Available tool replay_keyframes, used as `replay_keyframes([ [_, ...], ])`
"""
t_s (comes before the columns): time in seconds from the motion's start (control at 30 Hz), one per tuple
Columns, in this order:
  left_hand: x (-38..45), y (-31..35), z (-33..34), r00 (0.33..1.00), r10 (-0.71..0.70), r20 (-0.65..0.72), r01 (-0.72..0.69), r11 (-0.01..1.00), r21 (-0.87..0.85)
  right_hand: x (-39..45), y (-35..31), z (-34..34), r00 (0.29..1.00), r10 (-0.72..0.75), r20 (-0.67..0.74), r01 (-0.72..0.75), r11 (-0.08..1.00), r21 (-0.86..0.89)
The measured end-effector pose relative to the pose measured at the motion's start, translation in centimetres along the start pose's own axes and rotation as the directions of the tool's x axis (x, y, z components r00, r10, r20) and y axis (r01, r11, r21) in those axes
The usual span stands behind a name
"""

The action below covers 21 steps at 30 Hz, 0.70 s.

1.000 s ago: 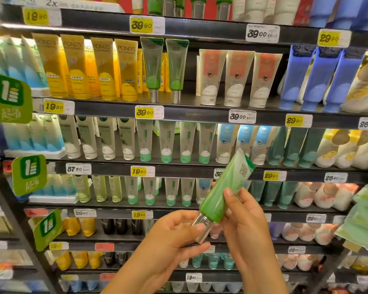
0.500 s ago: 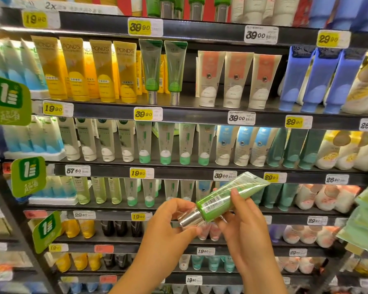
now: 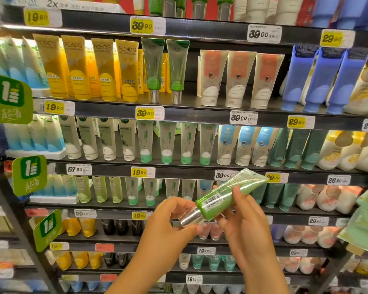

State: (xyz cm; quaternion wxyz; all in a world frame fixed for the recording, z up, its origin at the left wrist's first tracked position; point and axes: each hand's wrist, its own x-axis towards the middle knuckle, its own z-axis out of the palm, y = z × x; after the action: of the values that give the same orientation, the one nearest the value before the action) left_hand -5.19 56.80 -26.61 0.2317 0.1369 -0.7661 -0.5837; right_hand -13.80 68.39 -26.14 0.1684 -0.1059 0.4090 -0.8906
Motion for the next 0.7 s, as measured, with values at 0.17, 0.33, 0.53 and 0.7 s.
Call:
replay_keyframes([
  [0.17,0.1,0.0,-0.7,0.912,-0.276,0.302,0.396,0.784,-0.479,0.0,-0.5,-0.1,0.998,0.003,0.059,-0.005,0.999,0.033],
  [0.33,-0.1,0.1,-1.3,0.82,-0.286,0.497,0.556,0.608,-0.567,0.1,-0.5,-0.1,0.997,0.042,0.069,-0.042,0.999,-0.002],
  [0.53,-0.5,1.1,-1.4,0.769,-0.243,0.591,0.622,0.497,-0.605,0.2,-0.5,0.3,0.989,0.128,0.076,-0.132,0.99,0.052],
  [0.7,-0.6,1.9,-1.6,0.737,-0.209,0.643,0.669,0.363,-0.648,0.2,-0.5,0.5,0.98,0.192,0.047,-0.193,0.981,0.028],
])
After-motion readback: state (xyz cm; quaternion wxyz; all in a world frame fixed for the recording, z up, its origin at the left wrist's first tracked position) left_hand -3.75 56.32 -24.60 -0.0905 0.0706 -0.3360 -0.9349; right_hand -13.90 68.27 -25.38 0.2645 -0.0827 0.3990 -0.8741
